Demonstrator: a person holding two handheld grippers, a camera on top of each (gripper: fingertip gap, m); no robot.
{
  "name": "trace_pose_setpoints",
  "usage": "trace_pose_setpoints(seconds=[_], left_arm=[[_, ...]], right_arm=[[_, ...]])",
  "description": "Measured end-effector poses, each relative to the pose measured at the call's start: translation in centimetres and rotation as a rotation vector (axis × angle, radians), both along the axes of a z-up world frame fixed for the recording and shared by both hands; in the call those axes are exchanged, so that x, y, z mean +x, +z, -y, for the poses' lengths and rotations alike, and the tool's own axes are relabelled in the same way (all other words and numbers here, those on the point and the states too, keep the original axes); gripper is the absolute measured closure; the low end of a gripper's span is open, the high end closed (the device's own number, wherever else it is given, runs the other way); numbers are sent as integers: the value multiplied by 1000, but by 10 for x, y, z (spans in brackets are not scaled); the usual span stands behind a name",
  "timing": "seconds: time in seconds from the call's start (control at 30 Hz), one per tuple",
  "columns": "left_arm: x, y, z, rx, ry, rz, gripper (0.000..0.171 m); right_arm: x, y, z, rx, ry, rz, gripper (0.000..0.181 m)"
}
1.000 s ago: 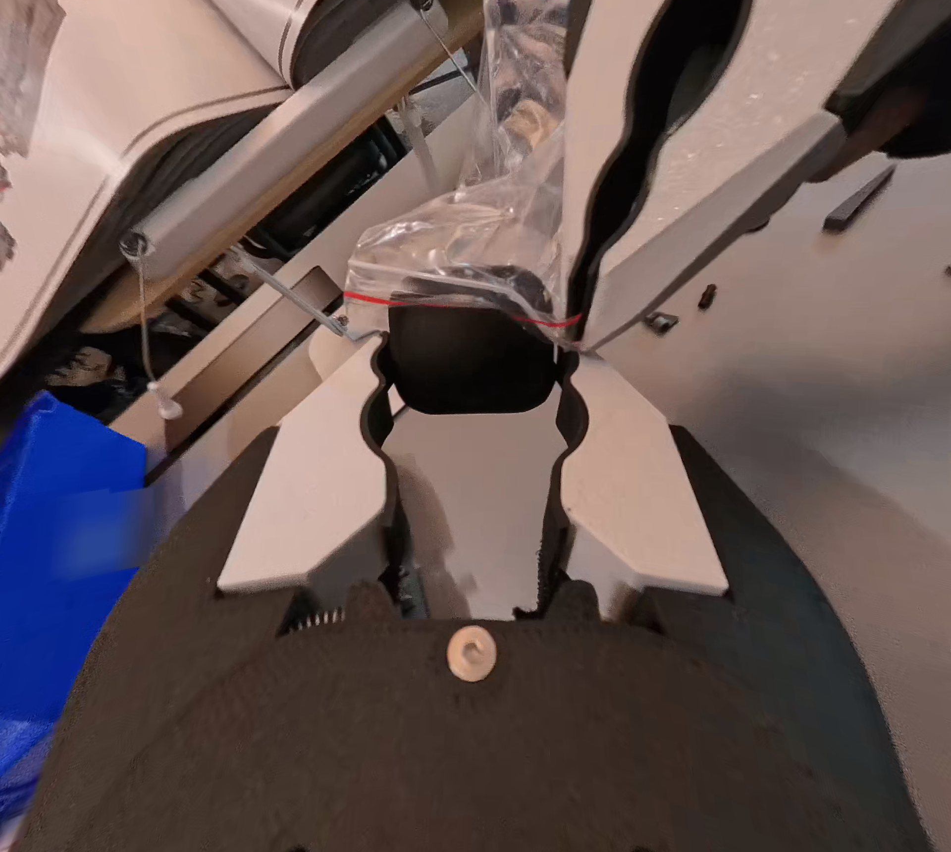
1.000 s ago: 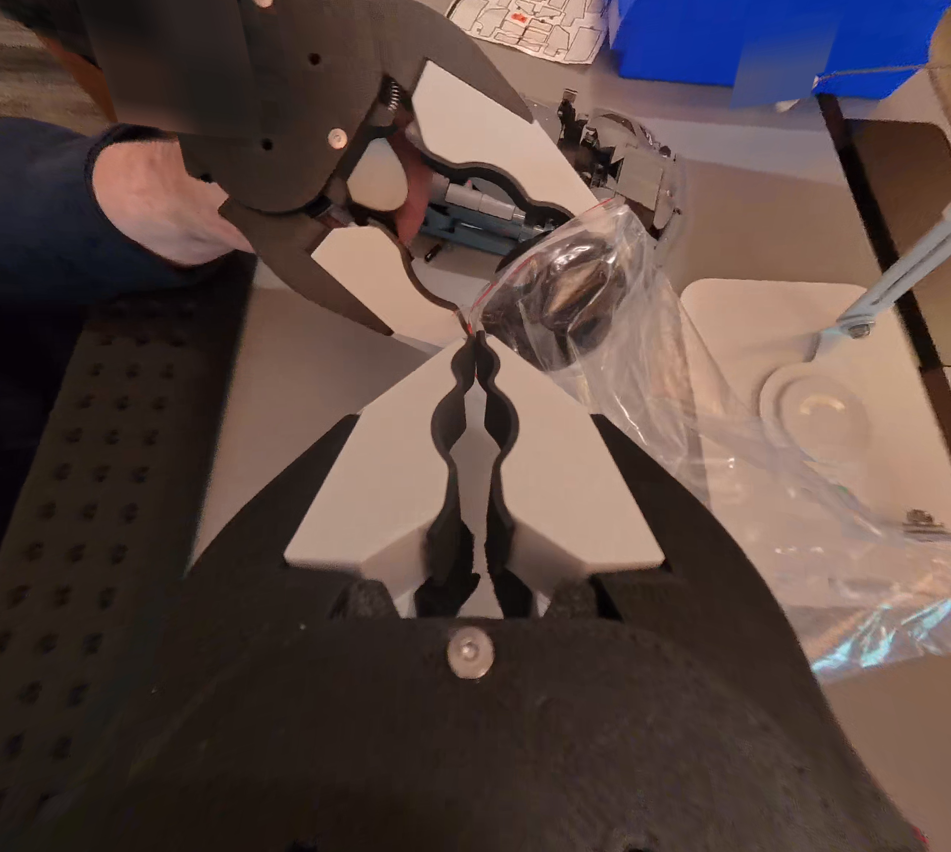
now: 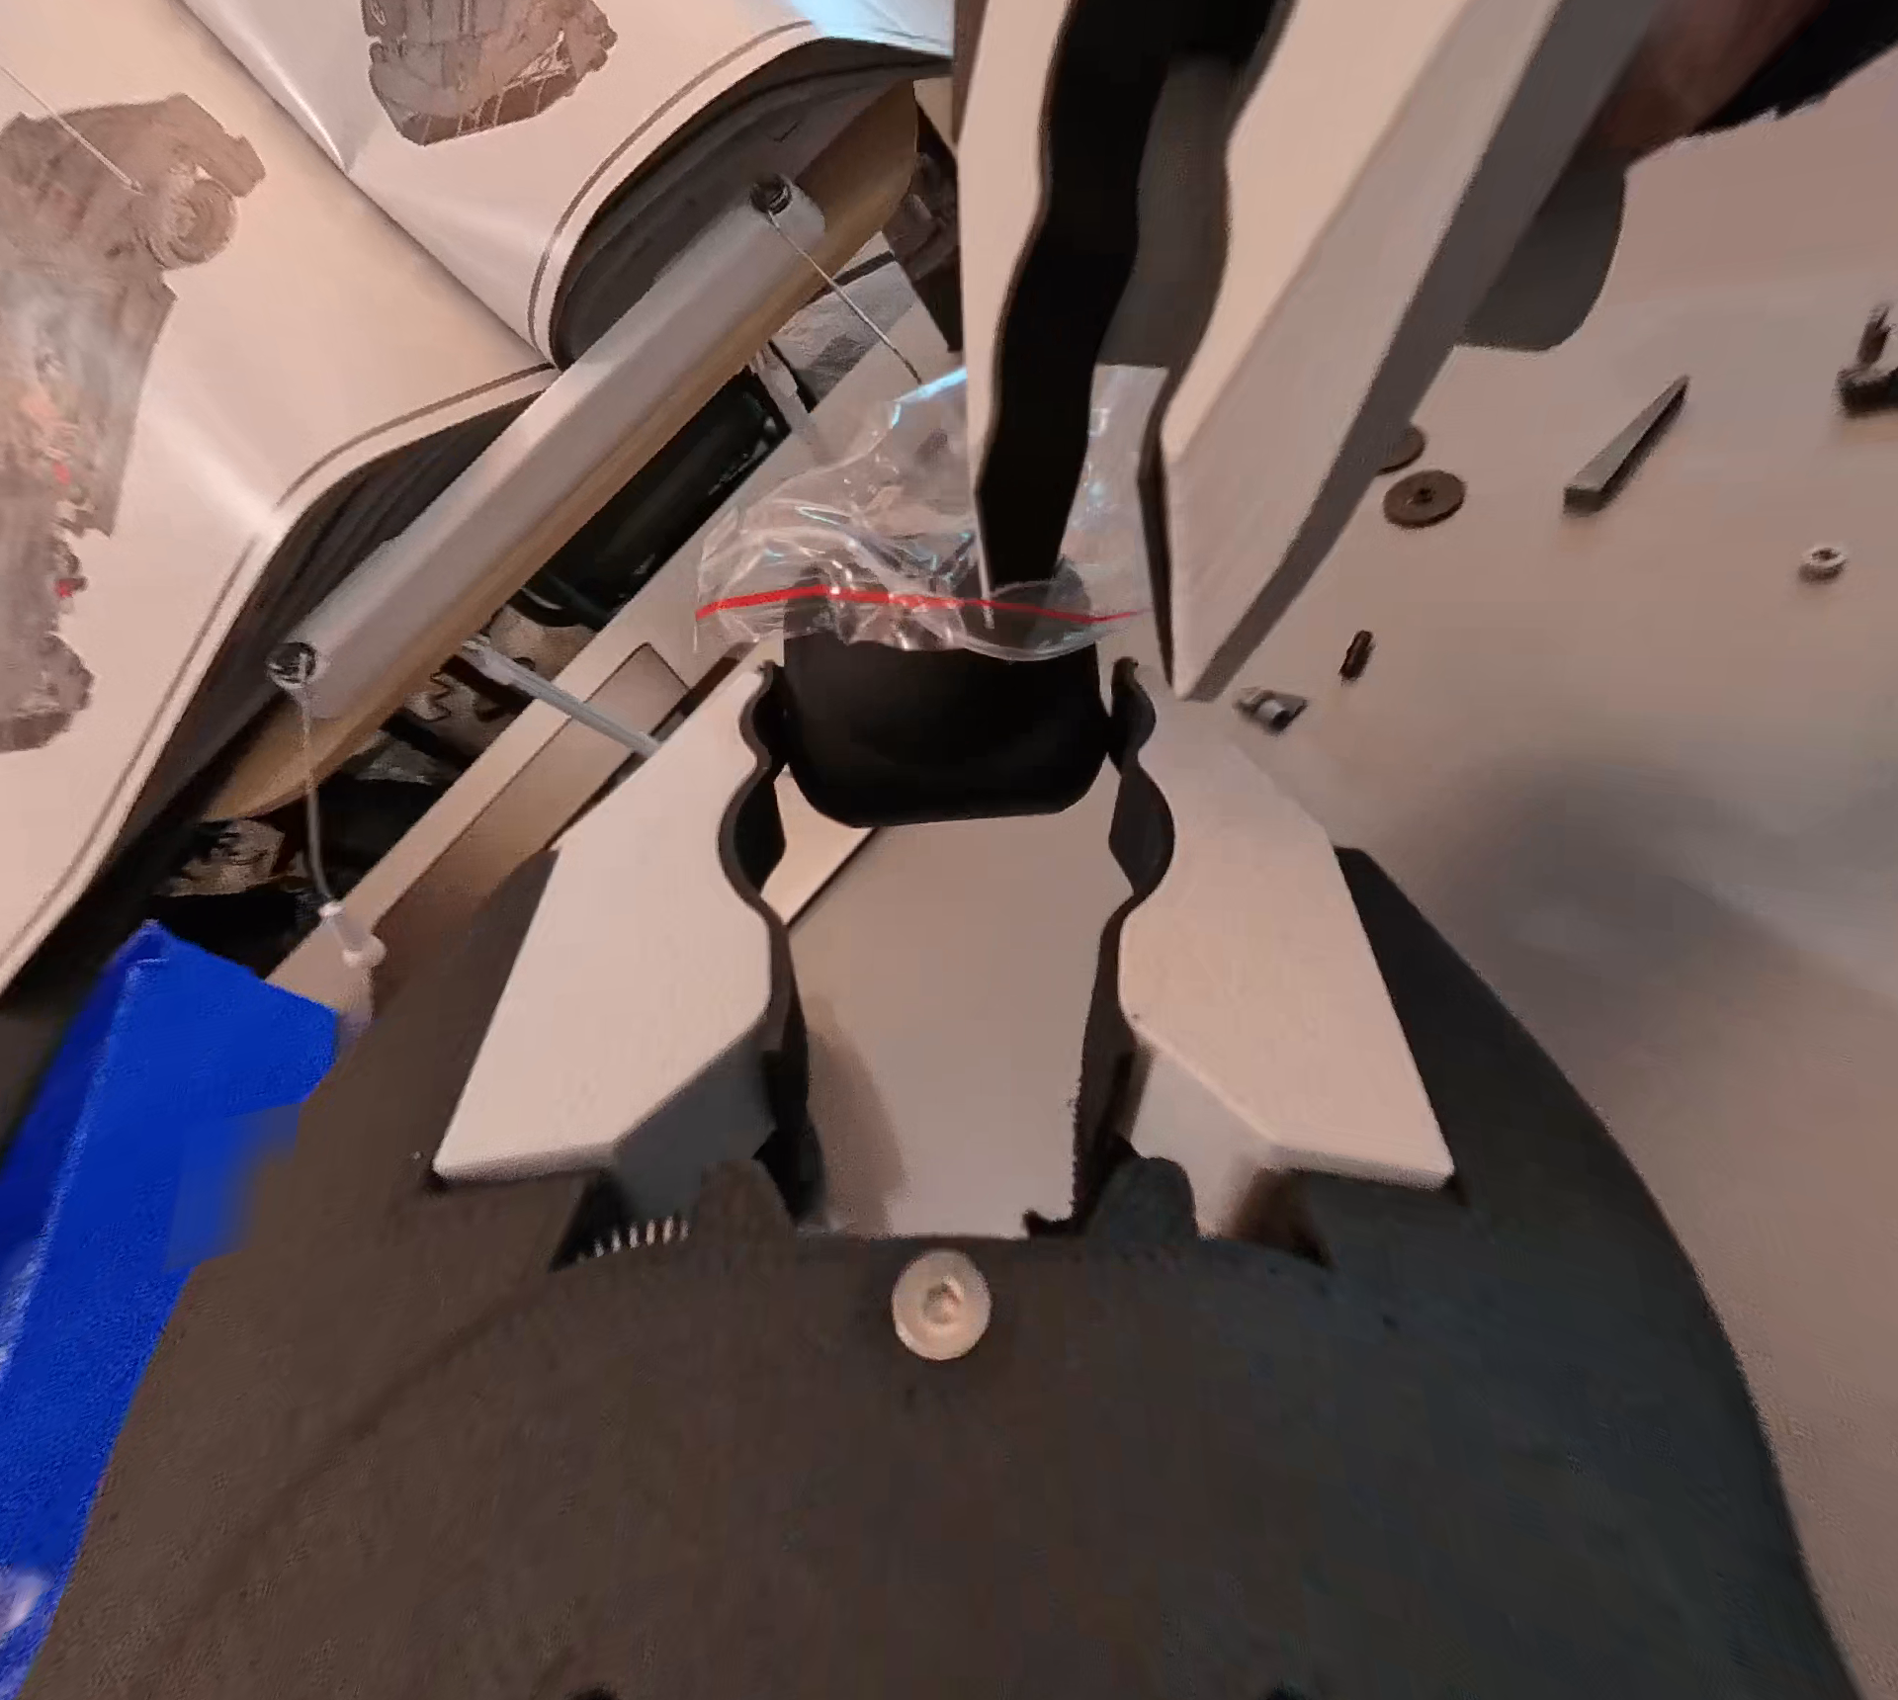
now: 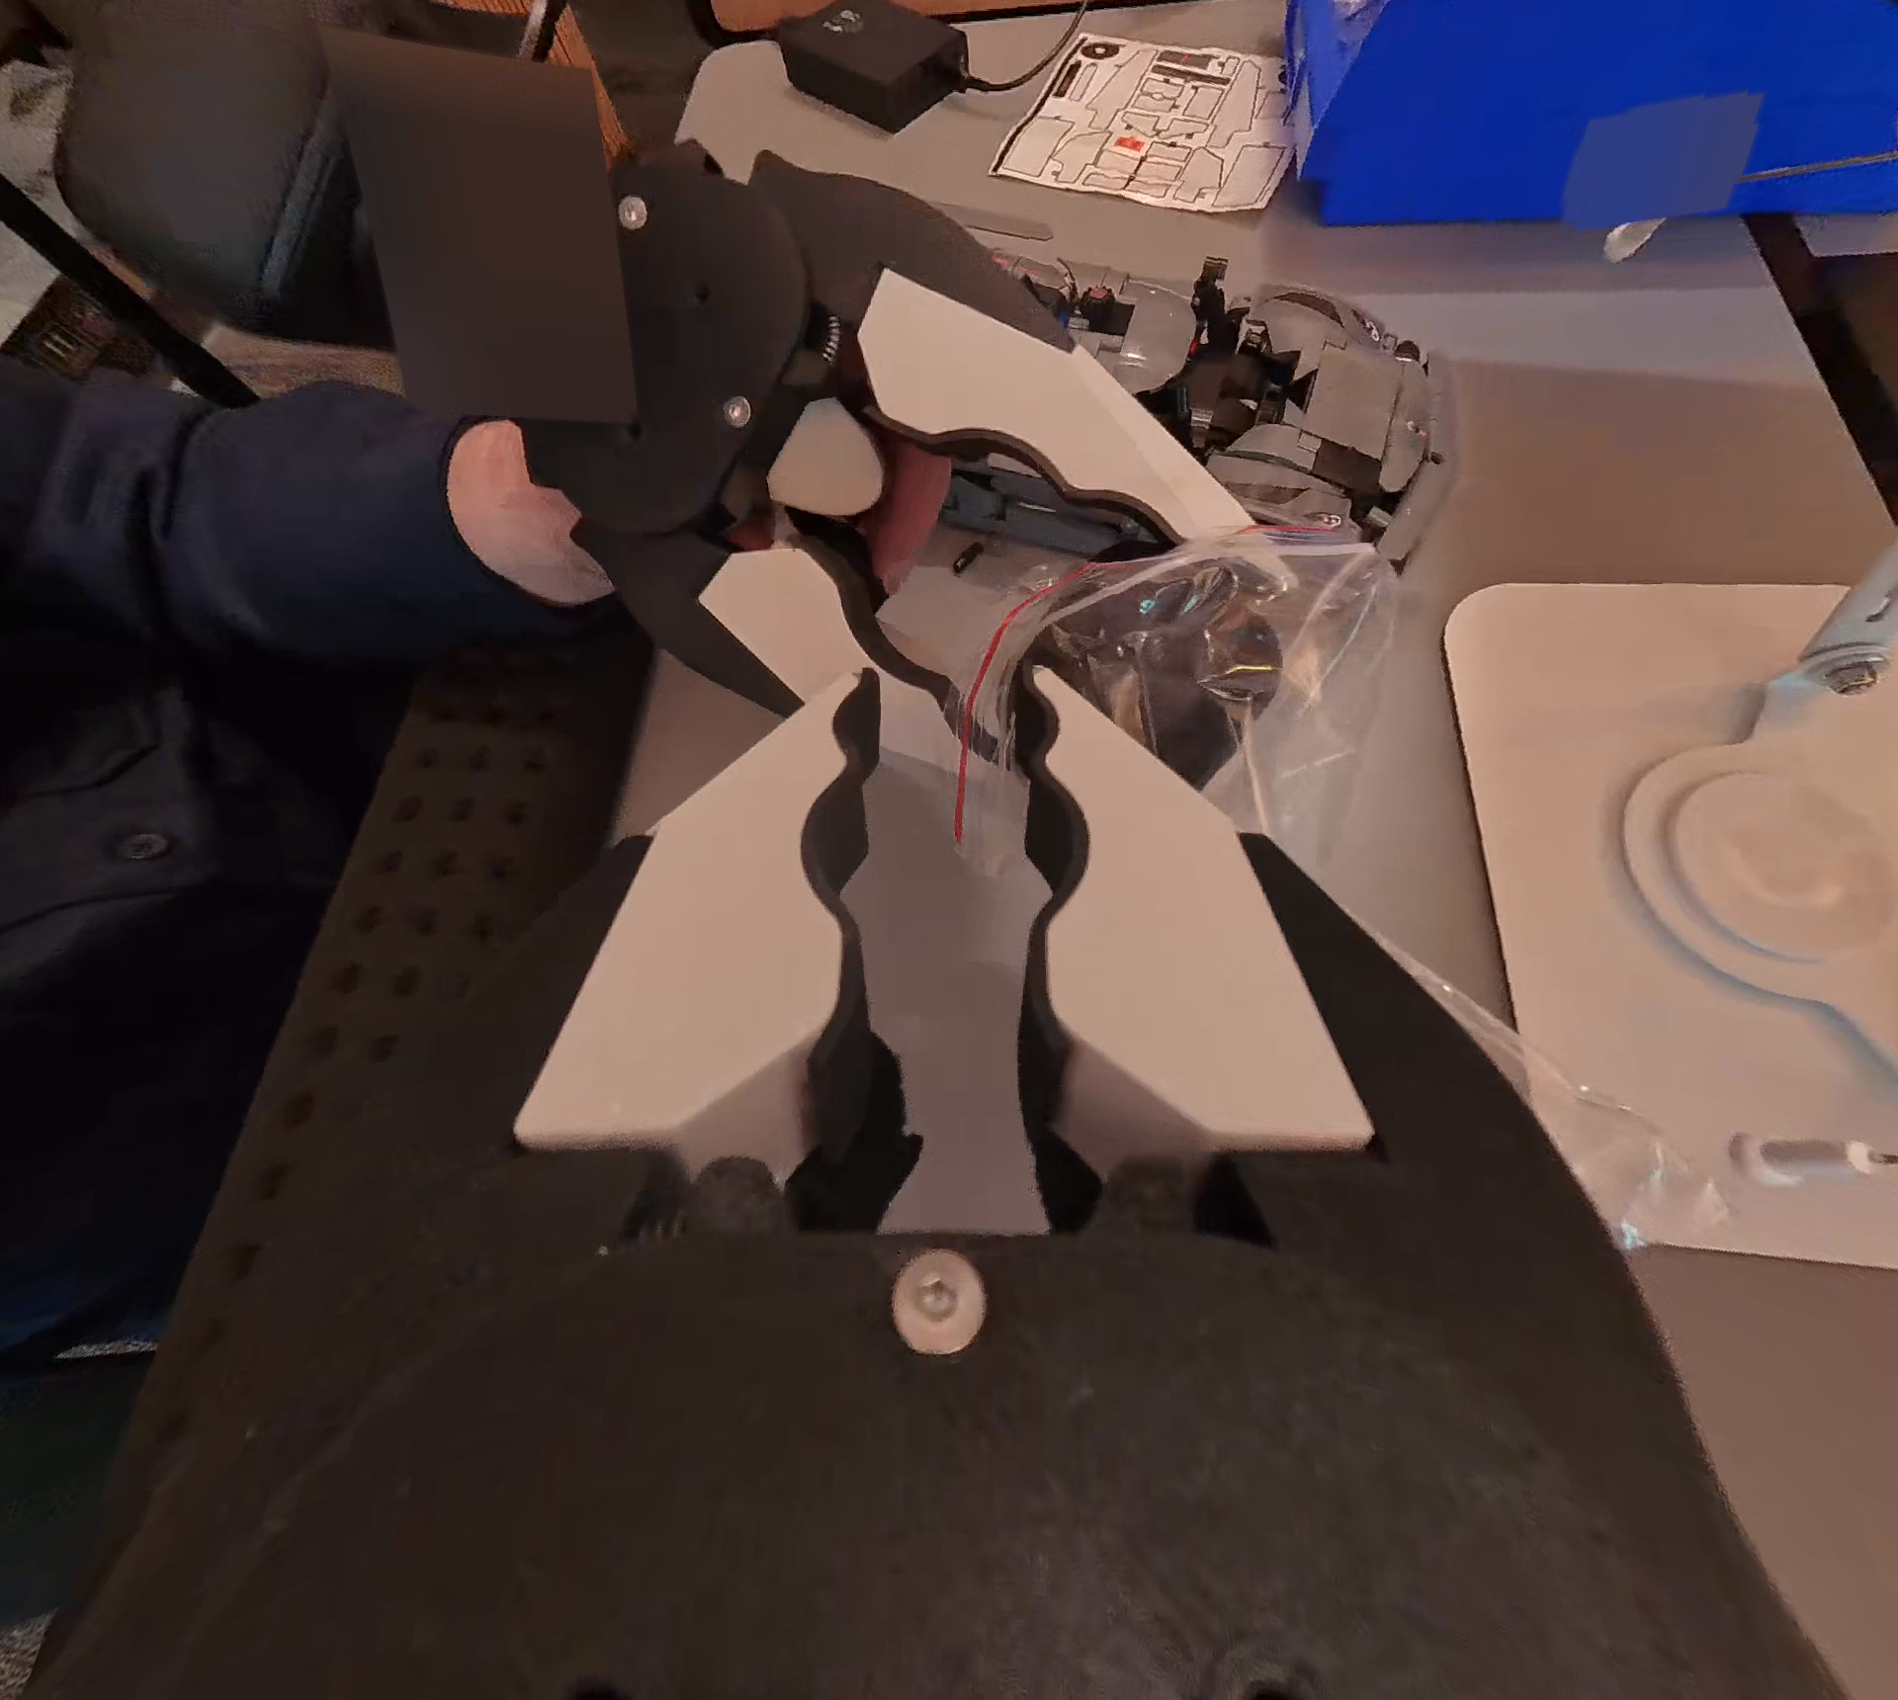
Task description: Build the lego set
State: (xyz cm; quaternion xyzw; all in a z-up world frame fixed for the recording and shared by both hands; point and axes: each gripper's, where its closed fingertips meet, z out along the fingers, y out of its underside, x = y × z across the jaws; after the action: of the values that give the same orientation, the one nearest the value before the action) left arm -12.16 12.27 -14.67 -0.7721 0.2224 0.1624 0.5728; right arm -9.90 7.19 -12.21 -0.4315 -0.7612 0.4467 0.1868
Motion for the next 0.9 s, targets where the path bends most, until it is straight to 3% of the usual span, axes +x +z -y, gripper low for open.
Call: trace_pose_setpoints(seconds=[0.13, 0.23, 0.37, 0.43, 0.57, 0.73, 0.9], left_arm=[[1, 6, -1, 29, -25, 141, 111], [6, 15, 1, 59, -81, 330, 111], [3, 13, -2, 46, -91, 432, 112], [4, 6, -5, 16, -94, 460, 112], [8, 12, -3, 34, -143, 571, 112], [11, 26, -1, 78, -222, 758, 112], [11, 30, 0, 87, -260, 870, 114]], right_arm=[[0, 5, 3, 72, 21, -60, 141], [0, 9, 1, 192, 11, -110, 130], [-2, 1, -3, 190, -17, -87, 132], [-3, -2, -5, 180, -24, -79, 140], [-1, 6, -5, 119, -6, -113, 134], [0, 7, -11, 282, -11, -171, 120], [-9, -7, -15, 396, -59, -166, 135]])
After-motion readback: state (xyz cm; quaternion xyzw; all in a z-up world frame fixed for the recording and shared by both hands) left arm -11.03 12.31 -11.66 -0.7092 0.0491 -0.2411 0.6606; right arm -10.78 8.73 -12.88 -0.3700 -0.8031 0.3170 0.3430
